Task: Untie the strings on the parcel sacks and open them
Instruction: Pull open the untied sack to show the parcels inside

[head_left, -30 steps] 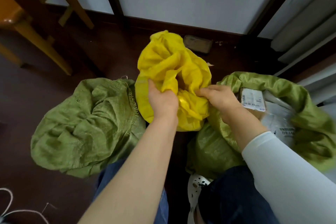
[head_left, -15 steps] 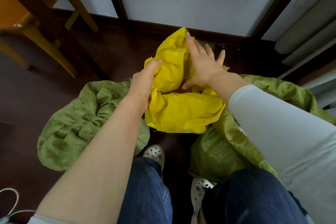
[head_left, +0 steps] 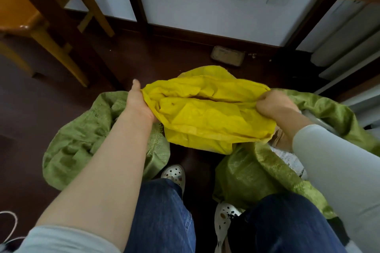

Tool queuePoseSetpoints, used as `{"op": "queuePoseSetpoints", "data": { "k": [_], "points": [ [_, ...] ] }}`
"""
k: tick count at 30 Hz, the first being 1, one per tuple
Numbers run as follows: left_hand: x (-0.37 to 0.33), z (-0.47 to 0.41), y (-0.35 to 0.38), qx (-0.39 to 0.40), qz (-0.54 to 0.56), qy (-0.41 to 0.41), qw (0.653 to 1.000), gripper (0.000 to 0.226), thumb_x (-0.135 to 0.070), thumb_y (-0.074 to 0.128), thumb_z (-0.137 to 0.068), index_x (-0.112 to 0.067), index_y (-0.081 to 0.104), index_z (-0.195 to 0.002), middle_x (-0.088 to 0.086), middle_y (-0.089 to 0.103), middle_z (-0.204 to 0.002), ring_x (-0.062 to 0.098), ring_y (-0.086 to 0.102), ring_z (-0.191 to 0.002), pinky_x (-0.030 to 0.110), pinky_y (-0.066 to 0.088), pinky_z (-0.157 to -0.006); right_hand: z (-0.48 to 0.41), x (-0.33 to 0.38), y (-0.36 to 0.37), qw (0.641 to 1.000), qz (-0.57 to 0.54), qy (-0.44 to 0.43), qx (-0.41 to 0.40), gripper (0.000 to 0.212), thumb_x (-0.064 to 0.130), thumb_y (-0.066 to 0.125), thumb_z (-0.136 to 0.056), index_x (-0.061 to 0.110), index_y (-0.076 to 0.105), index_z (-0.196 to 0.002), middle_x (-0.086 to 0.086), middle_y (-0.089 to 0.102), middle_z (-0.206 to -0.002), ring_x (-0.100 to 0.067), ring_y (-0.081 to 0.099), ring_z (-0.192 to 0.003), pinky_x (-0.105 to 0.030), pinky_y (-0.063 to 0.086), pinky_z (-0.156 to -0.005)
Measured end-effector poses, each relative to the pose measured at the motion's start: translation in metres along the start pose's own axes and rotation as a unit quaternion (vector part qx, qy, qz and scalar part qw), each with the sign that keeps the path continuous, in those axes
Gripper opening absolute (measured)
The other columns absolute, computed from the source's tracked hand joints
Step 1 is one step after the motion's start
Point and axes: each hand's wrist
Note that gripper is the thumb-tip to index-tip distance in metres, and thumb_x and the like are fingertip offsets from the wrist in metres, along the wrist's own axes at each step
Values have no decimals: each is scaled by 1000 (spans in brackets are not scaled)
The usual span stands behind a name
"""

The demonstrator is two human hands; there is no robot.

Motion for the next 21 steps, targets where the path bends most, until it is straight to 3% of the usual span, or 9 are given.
{"op": "queuePoseSetpoints", "data": {
  "k": [3, 5, 8, 10, 12, 14, 16, 19, 21],
  "points": [
    [1, 6, 2, 28, 18, 24, 999, 28, -33, 56, -89, -9, 63, -100, 17, 66, -101, 31, 64, -94, 45, 54, -75, 21, 23, -8, 982, -61, -160, -85, 54, 57, 49, -76, 27, 60, -121, -8, 44, -136, -32, 37, -128, -48, 25, -111],
    [-2, 7, -1, 16, 52, 53, 997, 23, -23, 62, -84, -8, 65, -102, 14, 65, -111, 28, 64, -101, 41, 56, -82, 41, 41, -13, 956, -146, -254, 3, 70, 71, 56, -68, 35, 52, -128, 2, 39, -145, -24, 27, -139, -52, 6, -117],
    [2, 18, -3, 27, -20, 68, 997, 43, -32, 64, -80, -11, 60, -117, 16, 61, -121, 30, 60, -108, 45, 50, -92, 61, 54, 0, 945, -3, -316, 82, 89, 62, 66, -67, 36, 28, -143, 2, 34, -149, -20, 21, -142, -50, -12, -113],
    [10, 31, -3, 10, -94, 49, 994, 51, -40, 64, -79, -14, 53, -122, 14, 56, -123, 29, 56, -110, 46, 47, -92, 65, 57, 9, 935, 66, -348, 5, 68, 42, 65, -79, 32, 36, -140, -2, 49, -138, -22, 37, -133, -44, -4, -115],
    [18, 43, -4, -34, -108, 27, 993, 50, -40, 67, -79, -19, 46, -119, 14, 51, -120, 31, 52, -110, 51, 44, -92, 70, 60, 18, 918, 65, -385, -66, 53, 22, 61, -83, 28, 47, -134, -5, 58, -123, -27, 47, -122, -39, 18, -111],
    [26, 49, -3, -46, -60, 19, 997, 41, -31, 65, -85, -17, 48, -119, 16, 55, -120, 32, 56, -106, 51, 49, -84, 77, 61, 26, 907, 27, -410, -97, 53, 9, 62, -78, 25, 54, -129, -11, 60, -108, -35, 54, -106, -41, 43, -87],
    [31, 50, 0, -25, 26, 17, 999, 34, -21, 53, -94, -11, 49, -127, 18, 57, -126, 33, 58, -109, 48, 50, -78, 83, 56, 28, 901, 5, -414, -134, 54, 4, 62, -77, 26, 57, -126, -13, 58, -104, -36, 55, -99, -38, 49, -66],
    [25, 36, -1, -32, 113, 11, 993, 38, -22, 43, -99, -9, 43, -134, 18, 54, -132, 34, 54, -119, 50, 46, -81, 81, 44, 22, 925, 51, -368, -78, 56, 14, 55, -86, 34, 43, -137, -5, 46, -131, -26, 43, -121, -37, 51, -77],
    [20, 24, -5, -51, 66, 26, 996, 46, -34, 52, -93, -12, 46, -133, 18, 59, -126, 34, 60, -110, 50, 53, -72, 77, 38, 17, 926, 98, -365, 20, 61, 29, 60, -84, 34, 37, -140, 1, 45, -139, -23, 40, -127, -34, 44, -94]
  ]
}}
Point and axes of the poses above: each hand's wrist, its own z-axis away from the middle knuckle, its own y-axis out of the palm, x = y × z
